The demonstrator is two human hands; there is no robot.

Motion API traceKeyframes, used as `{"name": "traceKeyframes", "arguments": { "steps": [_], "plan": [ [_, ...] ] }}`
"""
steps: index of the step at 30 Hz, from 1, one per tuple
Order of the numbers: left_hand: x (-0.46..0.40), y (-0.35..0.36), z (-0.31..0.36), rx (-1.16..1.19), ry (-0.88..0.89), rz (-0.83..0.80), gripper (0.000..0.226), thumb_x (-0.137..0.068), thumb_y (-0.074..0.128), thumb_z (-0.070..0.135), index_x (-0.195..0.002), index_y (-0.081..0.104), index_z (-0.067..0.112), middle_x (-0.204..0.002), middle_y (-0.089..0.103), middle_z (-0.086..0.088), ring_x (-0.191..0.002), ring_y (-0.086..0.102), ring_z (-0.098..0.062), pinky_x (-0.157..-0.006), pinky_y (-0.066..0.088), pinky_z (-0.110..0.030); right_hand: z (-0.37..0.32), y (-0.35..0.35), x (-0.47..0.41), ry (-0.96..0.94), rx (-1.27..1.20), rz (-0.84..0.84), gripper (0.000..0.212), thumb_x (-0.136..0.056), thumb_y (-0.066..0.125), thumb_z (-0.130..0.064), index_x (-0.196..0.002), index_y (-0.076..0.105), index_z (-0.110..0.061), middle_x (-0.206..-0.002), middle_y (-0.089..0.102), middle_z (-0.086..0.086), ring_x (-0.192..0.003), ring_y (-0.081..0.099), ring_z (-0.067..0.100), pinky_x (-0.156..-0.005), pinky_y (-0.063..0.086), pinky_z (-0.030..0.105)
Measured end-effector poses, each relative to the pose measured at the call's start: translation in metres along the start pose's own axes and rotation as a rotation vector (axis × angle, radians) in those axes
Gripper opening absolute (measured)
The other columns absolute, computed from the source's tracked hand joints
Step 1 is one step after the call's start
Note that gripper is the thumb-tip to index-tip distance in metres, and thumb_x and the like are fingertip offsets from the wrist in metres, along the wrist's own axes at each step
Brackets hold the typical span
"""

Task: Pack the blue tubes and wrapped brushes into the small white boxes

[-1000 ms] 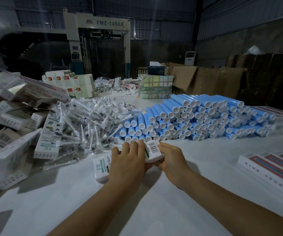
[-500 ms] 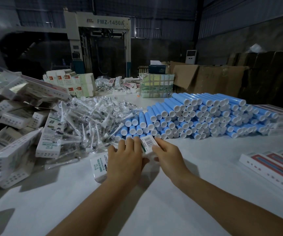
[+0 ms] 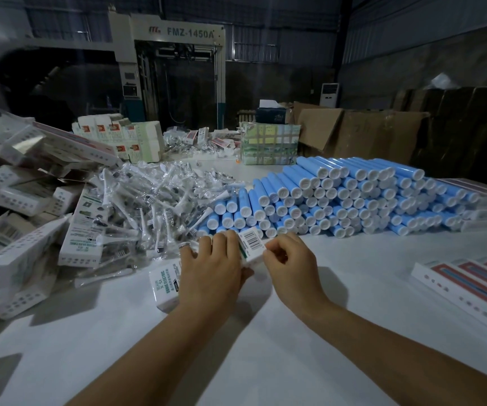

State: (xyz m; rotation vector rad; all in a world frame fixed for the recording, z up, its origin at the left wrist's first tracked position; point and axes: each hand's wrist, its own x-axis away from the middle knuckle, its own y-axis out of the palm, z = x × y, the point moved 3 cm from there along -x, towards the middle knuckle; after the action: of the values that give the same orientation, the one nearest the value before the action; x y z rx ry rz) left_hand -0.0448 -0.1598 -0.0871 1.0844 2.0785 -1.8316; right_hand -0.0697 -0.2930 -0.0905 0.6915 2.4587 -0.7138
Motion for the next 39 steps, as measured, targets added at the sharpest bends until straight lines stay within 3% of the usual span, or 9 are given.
{"name": "traceKeyframes", "arguments": {
  "steps": [3,5,7,9,21,25,29,33,39],
  "plan": [
    [-0.001,0.000,-0.001,0.037,-0.004,-0.066,0.070,-0.084,0.052,0.063,-0.130,0.047,0.011,-0.115,0.056,-0.005,-0.102,0.055,-0.025,-0.077,0.043,-0.040,0.003,0.002,-0.001,0.065,-0.059,-0.045,0.023,-0.084,0.058,0.000,-0.074,0.054,-0.021,-0.086,0.056,-0.002,-0.074,0.054,0.000,-0.061,0.043,0.009],
    [-0.002,0.004,-0.002,0.060,-0.014,-0.057,0.070,-0.092,0.033,0.063,-0.139,0.028,0.013,-0.128,0.046,-0.004,-0.114,0.046,-0.025,-0.086,0.037,-0.040,0.005,0.007,-0.003,0.136,-0.131,-0.116,0.014,-0.089,0.058,-0.008,-0.093,0.058,-0.021,-0.100,0.055,-0.002,-0.084,0.056,0.002,-0.069,0.048,0.011],
    [-0.001,0.007,-0.001,0.058,0.002,-0.043,0.072,-0.093,0.029,0.063,-0.142,0.019,0.012,-0.135,0.040,-0.006,-0.118,0.042,-0.025,-0.090,0.035,-0.041,0.006,0.010,-0.005,0.161,-0.134,-0.150,0.024,-0.091,0.058,-0.012,-0.113,0.058,-0.020,-0.107,0.051,-0.004,-0.092,0.056,0.004,-0.078,0.050,0.016],
    [-0.002,0.007,0.002,0.061,0.014,-0.052,0.074,-0.093,0.029,0.063,-0.144,0.016,0.010,-0.139,0.038,-0.007,-0.121,0.040,-0.026,-0.092,0.034,-0.041,0.007,0.009,-0.008,0.183,-0.167,-0.138,0.029,-0.092,0.058,-0.012,-0.120,0.059,-0.017,-0.107,0.050,-0.005,-0.092,0.056,0.002,-0.076,0.049,0.013],
    [-0.002,0.008,0.005,0.052,0.019,-0.106,0.072,-0.094,0.030,0.060,-0.144,0.018,0.010,-0.137,0.039,-0.007,-0.120,0.040,-0.027,-0.093,0.033,-0.042,0.013,0.011,-0.009,0.316,-0.336,-0.119,0.032,-0.092,0.057,-0.003,-0.123,0.062,-0.008,-0.113,0.056,0.004,-0.089,0.059,0.003,-0.059,0.045,0.006],
    [-0.004,0.009,0.004,0.057,0.025,-0.105,0.074,-0.093,0.031,0.063,-0.144,0.018,0.011,-0.140,0.038,-0.007,-0.121,0.041,-0.026,-0.093,0.034,-0.042,0.015,0.006,-0.007,0.330,-0.367,-0.077,0.020,-0.088,0.064,-0.007,-0.102,0.065,-0.022,-0.099,0.066,0.001,-0.085,0.063,0.007,-0.060,0.047,0.010],
    [-0.004,0.010,0.005,0.047,0.033,-0.103,0.075,-0.093,0.032,0.061,-0.145,0.017,0.009,-0.138,0.038,-0.008,-0.120,0.040,-0.028,-0.093,0.033,-0.043,0.017,0.006,-0.006,0.362,-0.345,-0.048,0.012,-0.086,0.065,-0.007,-0.095,0.068,-0.015,-0.090,0.070,0.000,-0.083,0.066,0.011,-0.059,0.048,0.013],
    [-0.004,0.011,0.008,0.034,0.030,-0.098,0.075,-0.093,0.035,0.059,-0.146,0.018,0.008,-0.136,0.040,-0.009,-0.121,0.040,-0.029,-0.095,0.032,-0.045,0.018,0.008,-0.007,0.417,-0.396,-0.033,0.013,-0.087,0.064,-0.004,-0.089,0.069,-0.016,-0.087,0.071,0.000,-0.068,0.064,0.001,-0.053,0.044,0.009],
    [-0.005,0.012,0.007,0.036,0.014,-0.076,0.072,-0.092,0.037,0.060,-0.143,0.022,0.011,-0.134,0.041,-0.006,-0.120,0.041,-0.027,-0.093,0.034,-0.043,0.016,0.006,-0.007,0.416,-0.395,-0.061,0.016,-0.090,0.060,-0.008,-0.102,0.070,-0.013,-0.090,0.071,0.000,-0.063,0.063,-0.003,-0.052,0.044,0.009]
  ]
}}
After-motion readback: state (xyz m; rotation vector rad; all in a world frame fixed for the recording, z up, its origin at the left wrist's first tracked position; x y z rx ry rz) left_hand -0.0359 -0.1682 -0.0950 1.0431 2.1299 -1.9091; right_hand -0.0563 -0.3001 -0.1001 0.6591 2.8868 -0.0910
